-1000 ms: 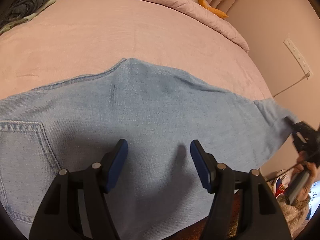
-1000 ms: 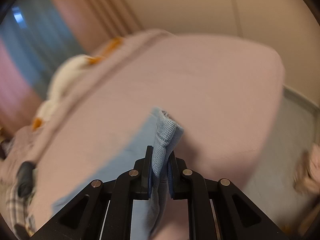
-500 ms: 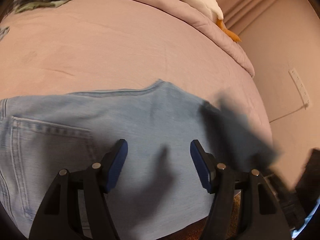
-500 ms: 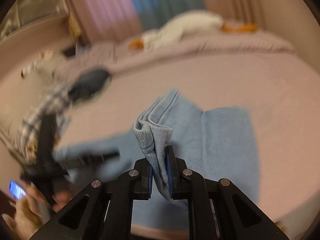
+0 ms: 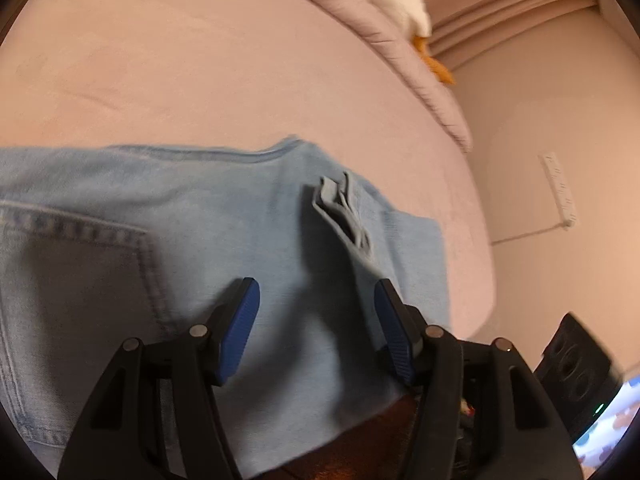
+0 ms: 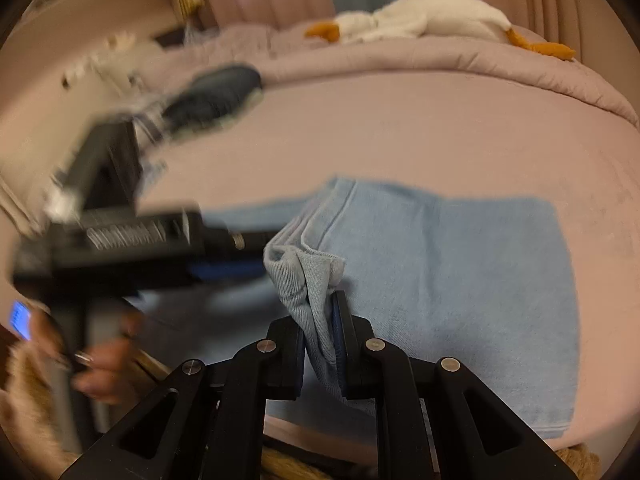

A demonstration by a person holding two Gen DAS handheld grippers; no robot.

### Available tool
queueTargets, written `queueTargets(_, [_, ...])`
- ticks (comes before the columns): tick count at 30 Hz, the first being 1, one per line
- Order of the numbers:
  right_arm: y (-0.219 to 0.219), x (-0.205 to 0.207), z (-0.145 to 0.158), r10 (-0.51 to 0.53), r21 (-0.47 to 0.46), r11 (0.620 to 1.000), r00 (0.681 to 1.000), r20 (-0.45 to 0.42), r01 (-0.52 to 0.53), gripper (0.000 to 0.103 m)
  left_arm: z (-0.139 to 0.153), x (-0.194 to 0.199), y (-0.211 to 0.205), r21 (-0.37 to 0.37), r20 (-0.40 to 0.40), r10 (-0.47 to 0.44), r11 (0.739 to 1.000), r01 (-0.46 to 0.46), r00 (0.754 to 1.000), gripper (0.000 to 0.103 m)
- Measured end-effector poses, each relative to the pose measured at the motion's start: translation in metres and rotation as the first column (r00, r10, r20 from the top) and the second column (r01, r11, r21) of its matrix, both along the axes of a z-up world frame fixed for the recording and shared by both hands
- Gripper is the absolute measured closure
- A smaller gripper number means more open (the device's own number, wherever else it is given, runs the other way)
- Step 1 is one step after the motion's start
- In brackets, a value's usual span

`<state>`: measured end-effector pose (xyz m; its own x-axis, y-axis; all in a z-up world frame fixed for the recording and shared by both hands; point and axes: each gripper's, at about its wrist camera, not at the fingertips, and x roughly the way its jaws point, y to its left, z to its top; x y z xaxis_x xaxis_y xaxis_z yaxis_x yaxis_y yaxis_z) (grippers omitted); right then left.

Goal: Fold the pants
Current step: 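Grasp the hems with the left gripper while the right gripper releases them, then fold the hems toward the waistband with the left gripper and release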

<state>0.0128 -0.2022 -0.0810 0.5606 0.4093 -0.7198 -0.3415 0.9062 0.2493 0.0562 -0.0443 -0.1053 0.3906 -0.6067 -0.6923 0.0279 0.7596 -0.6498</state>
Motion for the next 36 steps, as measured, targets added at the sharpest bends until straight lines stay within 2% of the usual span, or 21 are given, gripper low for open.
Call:
queueTargets(1, [0.003,0.003,-0.012,0.0,-0.017,1.0,0.999,-0.038,-0.001,0.089,-0.003,0.0,0.0,0.006,-0.009,0.005,1.0,-0.005,1.0,0.045])
queueTargets(3, [0.006,0.007,-0.029,-0.003,-0.02,1.0,0.996,-0.09,0.001,0.088,-0.005,-0.002,0.0,-0.031,-0.013,-0.005,0.999,0.005,1.0,0.045])
queueTargets(5, [0.008,0.005,-0.026,0.0,-0.035,0.999,0.998,-0.064,-0.002,0.088,-0.001,-0.002,-0.001,-0.054,-0.007,-0.019,0.998,0.019,1.0,0.045])
queueTargets(9, [0.011,0.002,-0.014,0.018,-0.025,1.0,0.999,-0.026,-0.019,0.088,0.001,0.0,-0.019,-0.048,0.003,-0.07,0.996,0.07,0.998,0.045])
queueTargets(12, [0.017,-0.001,-0.022,0.042,-0.042,0.998,0.998,-0.035,-0.044,0.087,-0.011,0.005,-0.034,-0.067,-0.023,-0.124,0.99,0.122,0.992,0.046])
queueTargets(13, [0.022,-0.001,-0.029,0.049,-0.073,0.996,0.998,-0.033,-0.051,0.086,-0.014,0.005,-0.038,-0.031,-0.021,-0.112,0.993,0.111,0.994,0.056])
queueTargets(14, [0.023,-0.001,-0.032,0.053,-0.094,0.994,0.998,-0.028,-0.056,0.086,-0.014,0.004,-0.04,0.014,-0.012,-0.098,0.995,0.098,0.995,0.076])
queueTargets(15, [0.026,-0.001,-0.033,0.053,-0.107,0.993,0.998,-0.02,-0.055,0.083,-0.014,0.004,-0.04,0.048,-0.007,-0.088,0.995,0.088,0.996,0.089])
queueTargets(16, [0.028,-0.001,-0.031,0.06,-0.106,0.992,0.998,-0.019,-0.062,0.078,-0.014,0.003,-0.039,0.082,-0.004,-0.08,0.993,0.08,0.997,0.094])
queueTargets(18, [0.021,-0.005,-0.027,0.086,-0.078,0.993,0.995,-0.045,-0.089,0.045,-0.016,0.001,-0.033,0.039,-0.006,-0.06,0.997,0.06,0.998,0.096])
queueTargets(20, [0.015,-0.005,-0.022,0.08,-0.047,0.995,0.994,-0.073,-0.083,0.04,-0.012,-0.004,-0.026,0.03,-0.009,-0.046,0.998,0.047,0.999,0.096])
queueTargets(22, [0.007,-0.006,-0.013,0.048,-0.044,0.998,0.996,-0.071,-0.052,0.039,-0.001,-0.009,-0.025,0.042,0.021,-0.051,0.998,0.05,0.998,0.096])
queueTargets(26, [-0.022,-0.011,0.007,-0.007,0.026,1.0,0.999,-0.046,0.009,0.02,0.018,-0.017,-0.028,0.113,0.093,-0.071,0.992,0.06,0.993,0.096])
queueTargets(28, [-0.038,-0.009,0.014,-0.05,0.052,0.997,0.998,-0.034,0.052,0.019,0.016,-0.018,-0.027,0.128,0.087,-0.079,0.989,0.068,0.993,0.096])
queueTargets(30, [-0.051,-0.003,0.015,-0.131,0.024,0.991,0.991,-0.023,0.131,0.019,0.005,-0.015,-0.027,0.133,0.058,-0.081,0.988,0.073,0.995,0.096])
queueTargets(32, [-0.065,0.003,0.011,-0.216,0.012,0.976,0.976,-0.034,0.217,0.019,-0.012,-0.011,-0.03,0.16,0.018,-0.078,0.984,0.074,0.997,0.094])
queueTargets(34, [-0.078,0.009,0.002,-0.291,0.009,0.956,0.954,-0.072,0.292,0.019,-0.016,-0.009,-0.031,0.158,0.023,-0.075,0.985,0.07,0.997,0.094])
queueTargets(36, [-0.083,0.018,-0.009,-0.345,-0.032,0.939,0.934,-0.097,0.343,0.02,-0.014,-0.006,-0.029,0.153,0.018,-0.077,0.986,0.073,0.997,0.094])
